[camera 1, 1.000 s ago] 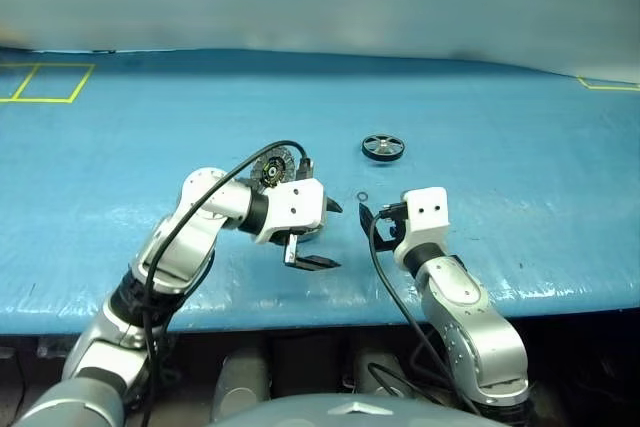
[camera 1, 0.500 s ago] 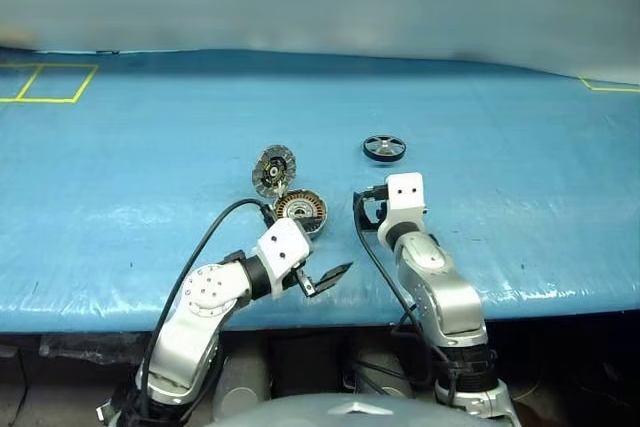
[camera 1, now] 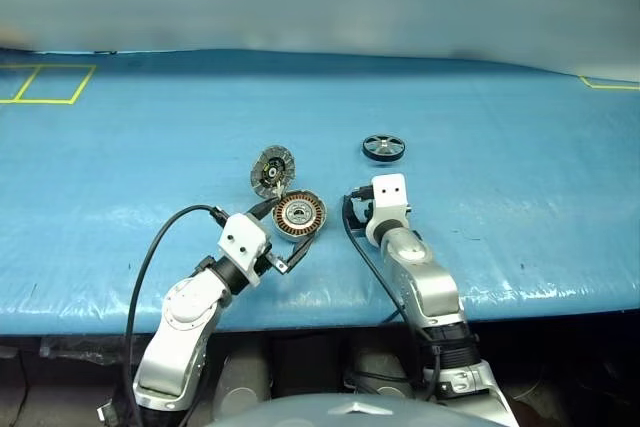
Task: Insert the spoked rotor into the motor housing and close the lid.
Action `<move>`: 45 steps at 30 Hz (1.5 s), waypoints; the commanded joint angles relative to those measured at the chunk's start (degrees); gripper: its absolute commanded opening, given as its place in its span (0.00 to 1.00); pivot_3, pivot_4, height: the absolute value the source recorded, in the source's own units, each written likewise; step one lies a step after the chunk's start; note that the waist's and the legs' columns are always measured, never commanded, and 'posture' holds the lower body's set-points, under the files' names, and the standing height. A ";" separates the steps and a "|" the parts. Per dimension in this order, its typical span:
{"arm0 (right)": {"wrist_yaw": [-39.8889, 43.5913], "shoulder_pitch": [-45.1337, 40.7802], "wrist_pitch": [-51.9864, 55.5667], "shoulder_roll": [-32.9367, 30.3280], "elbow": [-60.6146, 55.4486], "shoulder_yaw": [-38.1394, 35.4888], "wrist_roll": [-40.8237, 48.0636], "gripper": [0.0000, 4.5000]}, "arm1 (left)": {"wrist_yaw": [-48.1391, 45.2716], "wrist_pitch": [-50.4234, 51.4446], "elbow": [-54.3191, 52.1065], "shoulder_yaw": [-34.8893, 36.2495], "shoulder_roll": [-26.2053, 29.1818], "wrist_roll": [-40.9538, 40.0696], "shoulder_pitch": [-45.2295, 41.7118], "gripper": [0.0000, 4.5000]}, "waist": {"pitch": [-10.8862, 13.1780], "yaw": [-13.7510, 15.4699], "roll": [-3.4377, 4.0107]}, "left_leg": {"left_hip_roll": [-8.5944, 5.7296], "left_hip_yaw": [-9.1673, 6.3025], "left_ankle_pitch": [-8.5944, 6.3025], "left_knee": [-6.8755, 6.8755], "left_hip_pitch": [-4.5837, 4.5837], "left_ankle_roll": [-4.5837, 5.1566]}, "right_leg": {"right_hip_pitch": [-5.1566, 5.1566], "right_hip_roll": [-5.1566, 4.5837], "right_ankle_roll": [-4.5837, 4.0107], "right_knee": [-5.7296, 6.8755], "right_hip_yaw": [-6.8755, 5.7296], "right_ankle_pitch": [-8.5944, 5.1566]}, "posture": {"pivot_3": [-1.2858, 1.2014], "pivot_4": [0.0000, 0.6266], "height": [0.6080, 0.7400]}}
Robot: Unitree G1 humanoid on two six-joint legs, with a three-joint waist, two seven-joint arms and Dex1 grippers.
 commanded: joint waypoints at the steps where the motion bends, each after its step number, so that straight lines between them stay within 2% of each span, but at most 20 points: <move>1: 0.11 -0.15 -1.34 0.18 1.33 -0.01 -0.53 1.00 | 0.20 -1.31 -0.42 0.16 0.31 -1.51 0.27 0.99 | 0.00 -0.18 0.00 | 0.00 0.00 0.00 0.00 0.00 0.00 | -0.01 0.00 0.00 0.00 0.00 0.00 | 0.52 0.24 1.00; 4: -0.16 -0.05 -1.66 0.30 2.57 -0.19 -0.85 1.00 | 0.21 -0.21 -0.32 0.01 0.86 -2.16 0.51 0.99 | 0.00 -0.25 0.00 | 0.01 -0.02 -0.01 0.00 0.08 -0.02 | -0.11 -0.02 -0.01 -0.01 -0.03 -0.01 | 0.52 0.24 1.00; 6: -0.37 0.28 -1.92 0.36 3.03 -0.14 -1.13 0.91 | 0.51 -0.35 -0.23 -0.02 1.15 -1.97 0.69 1.00 | -0.01 -0.32 0.01 | 0.01 -0.01 -0.01 0.00 0.10 -0.03 | -0.12 -0.03 -0.01 -0.01 -0.03 -0.01 | 0.52 0.24 1.00; 17: -0.96 6.95 -0.14 0.91 -2.59 1.10 -1.37 0.16 | 1.59 -1.11 0.41 -0.86 2.01 -1.54 0.70 1.00 | -0.12 0.15 0.07 | 0.01 -0.02 -0.03 -0.22 0.13 -0.04 | -0.10 -0.18 -0.04 -0.17 -0.10 -0.05 | 0.52 0.24 1.00; 26: -0.23 13.27 4.85 -2.15 -18.38 1.27 -2.45 0.16 | 2.82 -2.92 1.41 -0.93 1.39 -1.57 0.83 1.00 | -0.13 0.34 0.18 | 0.08 -0.05 -0.08 -0.27 0.08 -0.13 | -0.15 -0.29 -0.06 -0.22 -0.20 -0.08 | 0.52 0.24 1.00; 33: 6.54 9.69 11.54 -7.04 -31.79 6.77 -1.25 0.16 | 1.68 -5.07 2.81 -0.17 2.10 -2.69 1.49 1.00 | -0.10 -0.11 0.23 | -0.02 0.09 -0.05 -0.31 -0.10 -0.08 | -0.49 -0.19 -0.11 -0.16 -0.16 -0.10 | 0.52 0.24 1.00; 38: 9.25 4.12 15.45 -6.82 -32.84 12.06 -0.98 0.16 | 1.12 -7.38 4.14 0.42 3.26 -2.83 2.43 1.00 | -0.10 -0.13 0.22 | 0.04 -0.02 -0.04 -0.38 -0.10 -0.08 | -0.60 -0.05 -0.33 0.00 -0.21 -0.23 | 0.52 0.24 1.00; 45: 11.35 -0.40 16.29 -5.05 -28.03 18.00 -0.69 0.16 | 0.96 -7.08 4.25 2.04 4.36 -4.15 4.58 1.00 | -0.10 0.11 0.20 | 0.00 0.06 -0.06 -0.39 -0.12 -0.10 | -0.60 -0.15 -0.31 -0.07 -0.20 -0.23 | 0.52 0.24 1.00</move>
